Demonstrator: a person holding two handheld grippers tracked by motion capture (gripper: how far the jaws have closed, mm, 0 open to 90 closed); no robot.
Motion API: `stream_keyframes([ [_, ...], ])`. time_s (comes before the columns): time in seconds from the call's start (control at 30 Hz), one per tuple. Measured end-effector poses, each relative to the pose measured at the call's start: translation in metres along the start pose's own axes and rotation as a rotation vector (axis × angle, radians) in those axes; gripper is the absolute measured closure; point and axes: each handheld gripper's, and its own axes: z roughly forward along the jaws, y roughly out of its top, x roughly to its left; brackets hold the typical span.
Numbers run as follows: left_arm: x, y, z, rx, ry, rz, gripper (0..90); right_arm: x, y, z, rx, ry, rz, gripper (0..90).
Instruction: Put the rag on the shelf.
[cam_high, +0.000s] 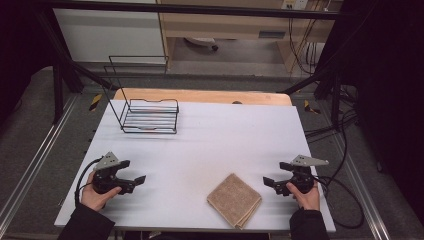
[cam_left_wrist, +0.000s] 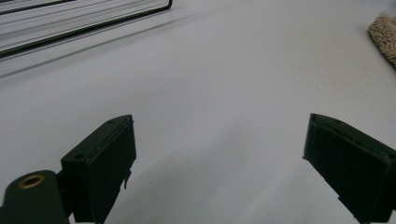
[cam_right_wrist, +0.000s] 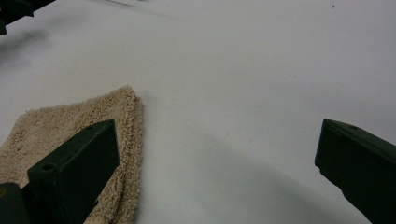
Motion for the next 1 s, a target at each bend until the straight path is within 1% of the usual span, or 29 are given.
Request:
stream_keyframes([
  [0.23,-0.003,0.002,0.002,0.002,0.003,0.001,9.2,0.0,0.0,0.0,0.001,0.001,0.001,0.5],
  [0.4,-0.009,0.004,0.005,0.014,-0.004,0.014,9.0,0.001,0.0,0.0,0.004,-0.003,0.003,0.5],
  [0.47,-0.011,0.005,0.006,0.016,-0.004,0.012,9.0,0.001,0.0,0.0,0.003,-0.005,-0.001,0.5],
  [0.6,-0.015,0.007,0.01,0.024,-0.006,0.018,9.0,0.001,0.0,0.0,0.004,-0.006,0.007,0.5],
  [0.63,-0.016,0.007,0.011,0.023,-0.006,0.016,8.9,0.001,0.0,0.0,0.005,-0.005,0.0,0.5],
  [1.0,-0.028,0.013,0.02,0.036,-0.016,0.005,8.9,0.002,-0.001,0.001,0.015,-0.013,0.0,0.5],
])
